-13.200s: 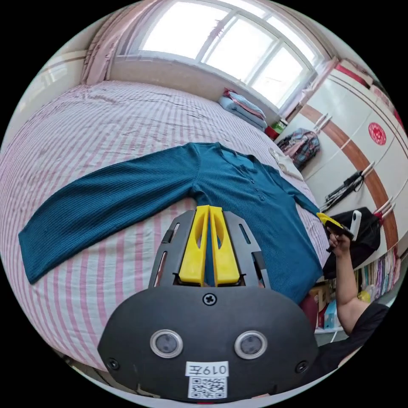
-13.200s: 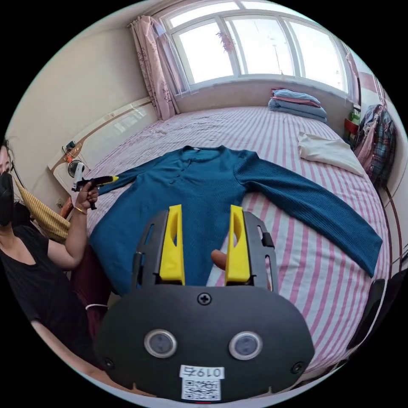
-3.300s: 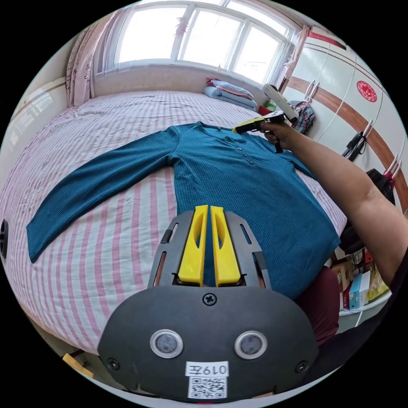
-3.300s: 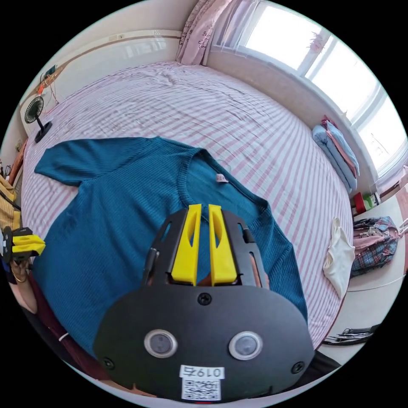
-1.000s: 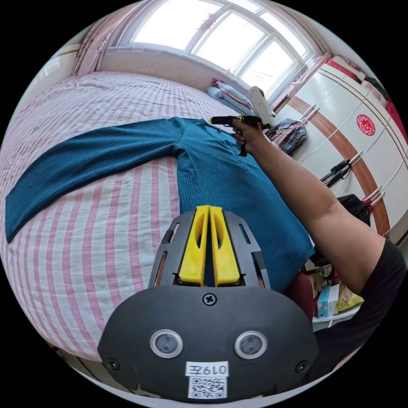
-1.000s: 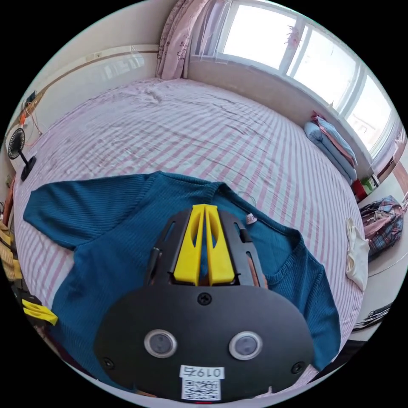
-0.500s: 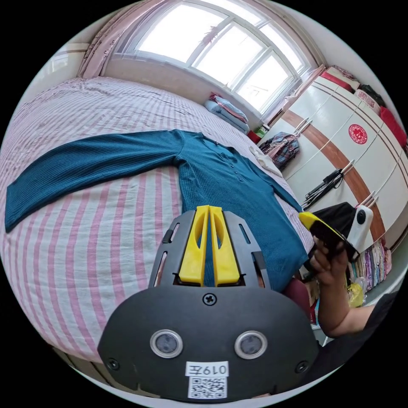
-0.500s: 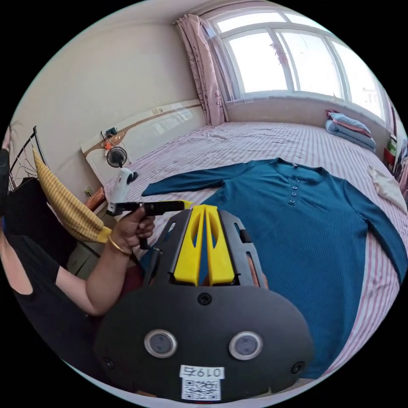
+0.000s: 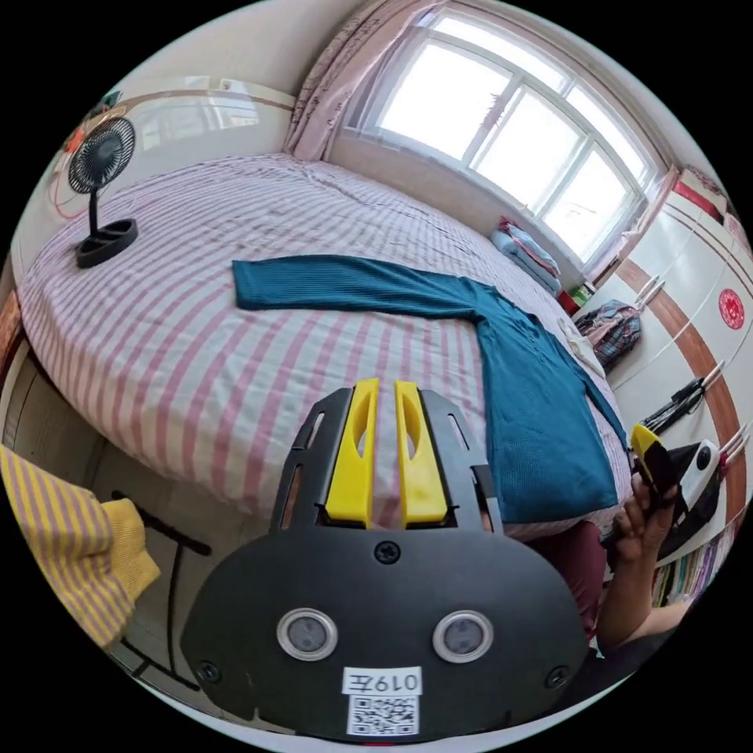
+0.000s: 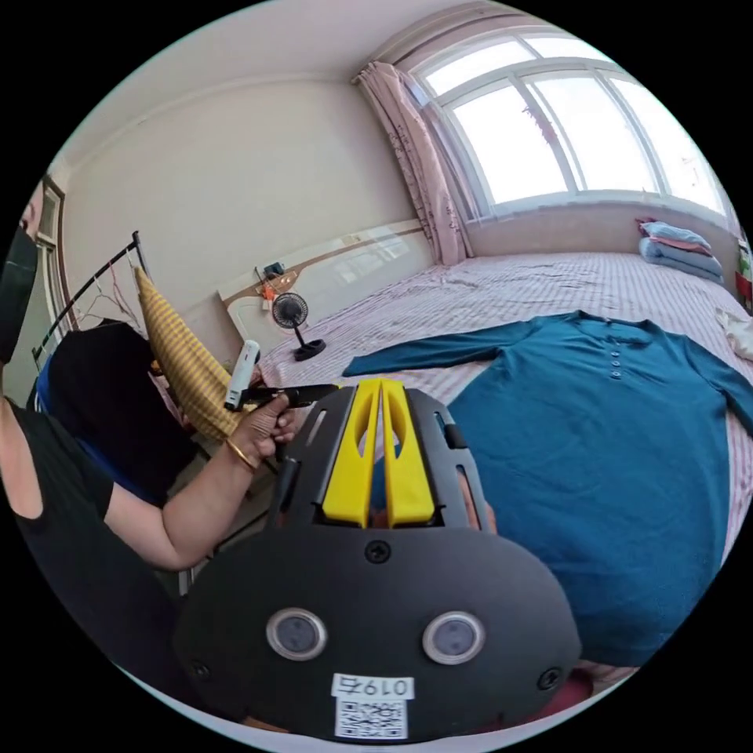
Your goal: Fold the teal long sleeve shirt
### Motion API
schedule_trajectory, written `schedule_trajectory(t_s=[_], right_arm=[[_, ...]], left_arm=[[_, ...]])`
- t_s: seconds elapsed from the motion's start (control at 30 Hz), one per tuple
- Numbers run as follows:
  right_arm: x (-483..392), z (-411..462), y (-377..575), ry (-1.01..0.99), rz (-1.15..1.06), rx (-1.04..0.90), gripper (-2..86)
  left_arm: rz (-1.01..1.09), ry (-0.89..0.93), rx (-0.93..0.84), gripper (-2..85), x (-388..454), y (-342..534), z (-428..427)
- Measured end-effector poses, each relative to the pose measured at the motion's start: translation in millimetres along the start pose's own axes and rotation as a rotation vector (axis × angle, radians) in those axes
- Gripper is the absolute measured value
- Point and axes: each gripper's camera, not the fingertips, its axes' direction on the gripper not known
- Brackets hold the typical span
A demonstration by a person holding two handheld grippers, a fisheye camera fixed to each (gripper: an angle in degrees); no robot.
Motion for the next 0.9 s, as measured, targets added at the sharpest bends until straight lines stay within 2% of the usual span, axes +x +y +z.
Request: schedule_trajectory(t_s=[0.07, 0.17, 0.27, 0.47, 0.6, 0.8, 0.9], right_arm=[[-43, 29, -17, -0.054, -0.097, 0.008, 2.2], [-117, 92, -52, -0.021, -0.277, -0.021, 6.1], [-187, 171, -90, 0.078, -0.449, -0.099, 6.4], [-307, 315, -152, 0.267, -0.729, -0.205, 6.9], [-377, 393, -171, 0.395, -0.904, -0.269, 7.3], [-460, 464, -184, 0.473, -1.156, -0.351, 7.5], [-493, 481, -194, 0.490, -1.248, -0.359, 7.3]], left_arm=[[-0.136, 0.073, 0.032, 8.3, -65, -15, -17], [-0.242, 0.206, 0.021, 10.7, -133, -49, -23], [-0.270, 0.092, -0.001, 10.3, -175, -91, -22], [-0.230, -0.058, -0.098, 9.3, -225, -158, 7], [-0.191, -0.071, -0.129, 9.4, -242, -187, 25], [-0.253, 0.027, -0.166, 12.7, -276, -226, 46], [-0.354, 0.149, -0.155, 13.8, -301, -238, 50]])
